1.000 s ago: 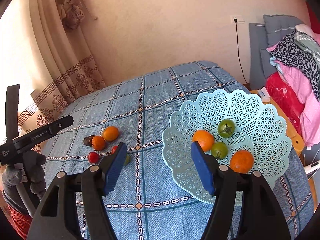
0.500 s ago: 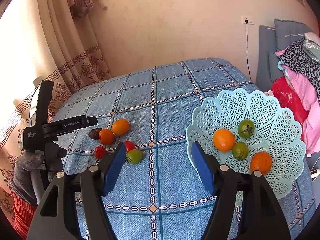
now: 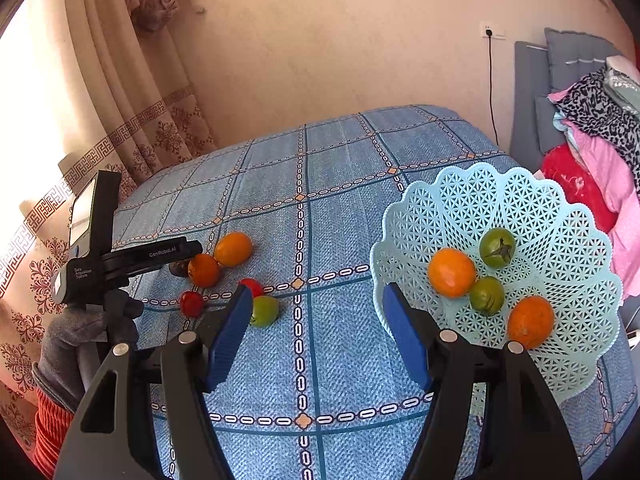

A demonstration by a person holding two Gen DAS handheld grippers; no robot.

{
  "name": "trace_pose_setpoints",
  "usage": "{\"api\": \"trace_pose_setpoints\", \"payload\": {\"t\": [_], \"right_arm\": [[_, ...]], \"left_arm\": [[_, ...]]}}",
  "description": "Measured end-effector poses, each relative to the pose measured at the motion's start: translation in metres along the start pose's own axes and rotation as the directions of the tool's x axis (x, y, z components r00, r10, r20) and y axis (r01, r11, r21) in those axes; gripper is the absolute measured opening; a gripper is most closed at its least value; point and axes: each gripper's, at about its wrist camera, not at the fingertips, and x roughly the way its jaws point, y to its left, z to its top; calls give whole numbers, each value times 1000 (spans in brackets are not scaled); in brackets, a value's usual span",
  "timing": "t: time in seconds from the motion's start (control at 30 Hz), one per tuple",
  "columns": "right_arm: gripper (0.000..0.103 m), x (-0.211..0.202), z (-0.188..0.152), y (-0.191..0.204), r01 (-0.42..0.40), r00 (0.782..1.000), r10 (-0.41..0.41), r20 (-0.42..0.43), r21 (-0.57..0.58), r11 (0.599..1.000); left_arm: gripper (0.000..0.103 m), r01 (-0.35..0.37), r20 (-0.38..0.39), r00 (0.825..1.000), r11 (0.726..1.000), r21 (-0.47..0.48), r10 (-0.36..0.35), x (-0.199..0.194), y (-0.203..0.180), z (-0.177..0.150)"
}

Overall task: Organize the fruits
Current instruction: 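Grasp the dark brown fruit with the left tool while the right tool grasps a red tomato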

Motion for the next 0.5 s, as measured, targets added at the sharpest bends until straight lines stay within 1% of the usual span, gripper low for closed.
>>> {"api": "trace_pose_setpoints", "payload": {"t": [0.07,0.17,0.23,0.27,0.33,0.37,0.4,0.5], "right_arm": [[67,3,0,0,2,1000,-2,-5,1,1000],[67,6,-1,2,2,1000,-2,-12,-4,1000],[67,9,-3,6,4,1000,-4,-16,-13,1000],[67,10,-3,7,3,1000,-3,-18,-18,1000],[67,13,-4,11,-1,1000,0,-24,-27,1000],[67,15,-4,13,-4,1000,3,-26,-32,999],[67,16,-5,15,-9,1000,7,-27,-38,999],[67,21,-7,23,-25,999,23,-31,-58,998]], "left_arm": [[81,-12,4,1000,1000,4,12,1,0,1],[73,-27,13,1000,1000,13,26,2,-1,0],[62,-5,14,1000,1000,21,5,1,-2,-2],[59,7,12,1000,1000,27,-7,0,-4,-3],[47,25,11,1000,999,39,-25,-3,-7,-7],[45,33,11,999,999,42,-33,-4,-8,-8],[39,43,9,999,998,44,-44,-5,-9,-9],[38,54,10,998,997,47,-55,-10,-8,-12]]}}
